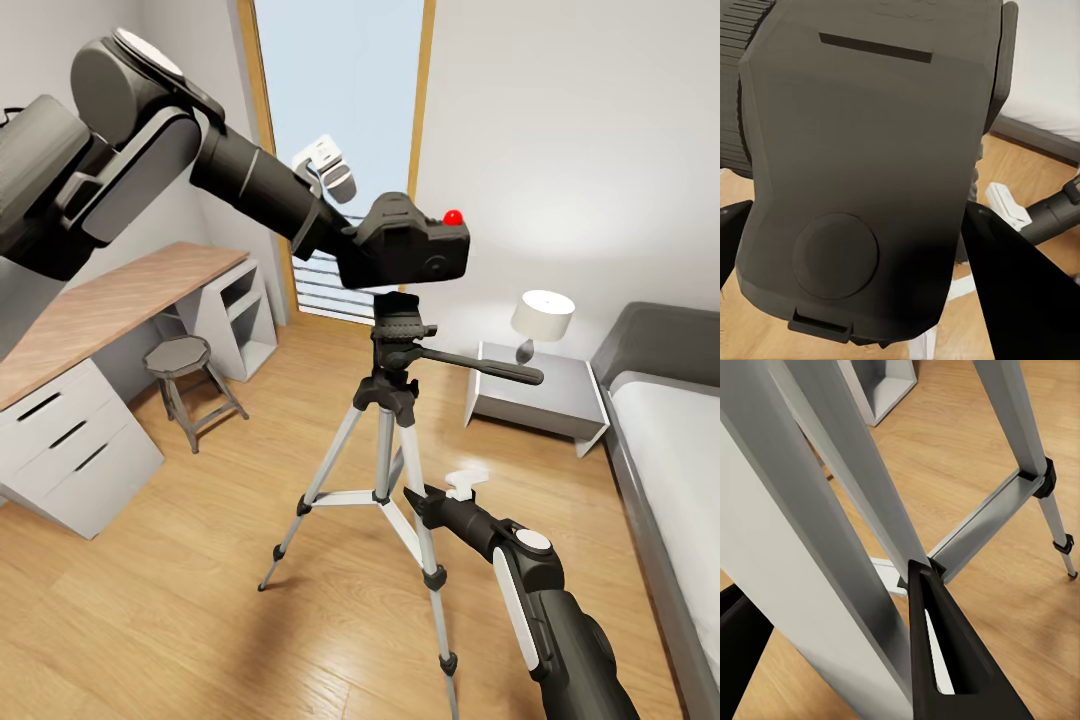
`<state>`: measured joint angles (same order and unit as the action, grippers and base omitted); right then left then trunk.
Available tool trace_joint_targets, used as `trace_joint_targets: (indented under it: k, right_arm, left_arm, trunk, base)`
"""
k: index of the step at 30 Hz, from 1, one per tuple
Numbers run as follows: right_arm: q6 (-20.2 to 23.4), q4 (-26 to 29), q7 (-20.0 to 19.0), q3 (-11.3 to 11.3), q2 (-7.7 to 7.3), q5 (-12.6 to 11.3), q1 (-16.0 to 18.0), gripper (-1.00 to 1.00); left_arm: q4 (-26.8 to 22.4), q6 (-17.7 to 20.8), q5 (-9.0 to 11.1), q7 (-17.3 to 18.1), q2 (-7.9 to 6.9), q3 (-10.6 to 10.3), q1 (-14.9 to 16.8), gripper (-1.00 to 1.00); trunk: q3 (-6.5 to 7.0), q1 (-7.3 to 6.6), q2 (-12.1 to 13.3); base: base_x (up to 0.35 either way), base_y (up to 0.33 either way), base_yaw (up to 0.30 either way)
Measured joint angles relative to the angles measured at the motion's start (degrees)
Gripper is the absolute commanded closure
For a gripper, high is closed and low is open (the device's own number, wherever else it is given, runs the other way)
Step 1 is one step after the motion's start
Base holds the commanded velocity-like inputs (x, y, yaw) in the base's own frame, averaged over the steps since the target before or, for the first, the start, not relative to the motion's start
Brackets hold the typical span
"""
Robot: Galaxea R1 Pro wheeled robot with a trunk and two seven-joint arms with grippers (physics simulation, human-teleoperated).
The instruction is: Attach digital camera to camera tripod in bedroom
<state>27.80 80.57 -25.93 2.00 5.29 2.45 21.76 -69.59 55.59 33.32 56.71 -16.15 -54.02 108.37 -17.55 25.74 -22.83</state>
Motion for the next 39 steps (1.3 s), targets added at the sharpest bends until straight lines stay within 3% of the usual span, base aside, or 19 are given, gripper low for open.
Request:
trace_joint_targets:
  k: [22, 25, 28, 30, 39]
  right_arm:
    - [0.0, 0.0, -0.1, 0.0, -0.02, 0.1, 0.0, 1.0]
    - [-0.1, 0.0, 0.2, -0.1, -0.95, -1.5, 0.0, 1.0]
    - [-0.3, -0.2, 0.2, -0.1, -0.82, -1.5, 0.0, 1.0]
    - [-0.3, -0.2, 0.3, 0.0, -0.37, -1.0, 0.0, 1.0]
    - [-0.3, -0.2, 0.2, -0.1, -0.8, -1.4, 0.0, 1.0]
  left_arm:
    - [0.3, -2.4, 0.0, -0.2, -0.15, 0.0, -0.9, 1.0]
    - [1.3, -1.5, 0.5, -1.5, 0.09, -1.0, -0.7, 1.0]
    - [2.0, -0.5, 1.1, -2.2, 0.02, -2.0, -0.8, 1.0]
    - [1.3, -0.6, 1.9, -1.8, -0.11, -1.4, -0.9, 1.0]
    - [-0.5, -2.4, -0.1, 0.0, -0.24, 1.2, -1.1, 1.0]
  trunk:
    - [0.0, 0.0, 0.0]
    - [0.0, 0.0, 0.0]
    - [0.0, 0.0, 0.0]
    - [0.01, -0.01, 0.0]
    - [0.0, 0.0, 0.0]
  base:
    - [0.0, 0.0, 0.0]
    - [0.0, 0.0, 0.0]
    - [0.0, 0.0, 0.0]
    - [0.0, 0.0, 0.0]
    - [0.0, 0.0, 0.0]
